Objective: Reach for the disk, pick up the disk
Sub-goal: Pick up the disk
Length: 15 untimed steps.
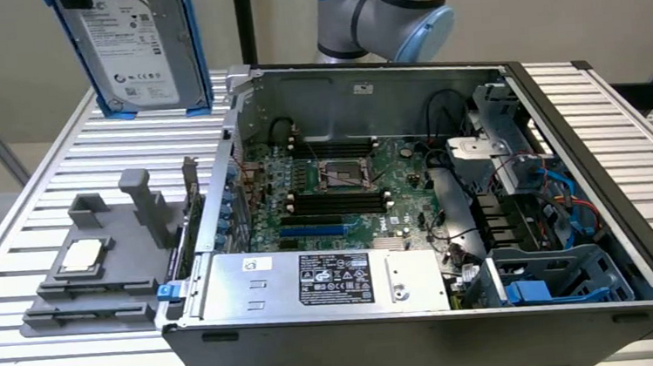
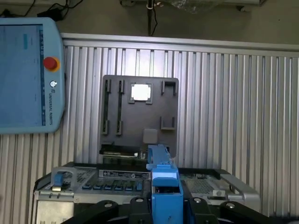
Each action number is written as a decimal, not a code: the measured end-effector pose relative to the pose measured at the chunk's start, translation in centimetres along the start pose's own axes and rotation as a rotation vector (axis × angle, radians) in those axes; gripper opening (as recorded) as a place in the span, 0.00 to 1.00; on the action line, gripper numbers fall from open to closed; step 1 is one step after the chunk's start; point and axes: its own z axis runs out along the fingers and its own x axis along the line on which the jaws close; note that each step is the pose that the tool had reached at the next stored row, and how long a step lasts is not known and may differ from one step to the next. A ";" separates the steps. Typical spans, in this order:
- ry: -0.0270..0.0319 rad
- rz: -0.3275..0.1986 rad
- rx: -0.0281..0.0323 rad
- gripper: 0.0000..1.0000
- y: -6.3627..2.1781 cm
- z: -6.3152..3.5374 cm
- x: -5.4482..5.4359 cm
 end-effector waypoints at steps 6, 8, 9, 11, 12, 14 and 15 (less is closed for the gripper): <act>-0.0031 0.000 0.0000 0.33 -2.33 -0.22 1.1; -0.0046 0.000 0.0001 0.33 -3.03 -0.25 1.5; -0.0052 0.000 0.0001 0.33 -3.37 -0.26 1.7; -0.0062 0.000 0.0001 0.33 -4.01 -0.28 2.0; -0.0065 0.000 0.0001 0.33 -4.34 -0.30 2.2; -0.0066 0.000 -0.0003 0.33 -5.02 -0.34 2.5; -0.0069 0.000 -0.0003 0.33 -5.36 -0.35 2.7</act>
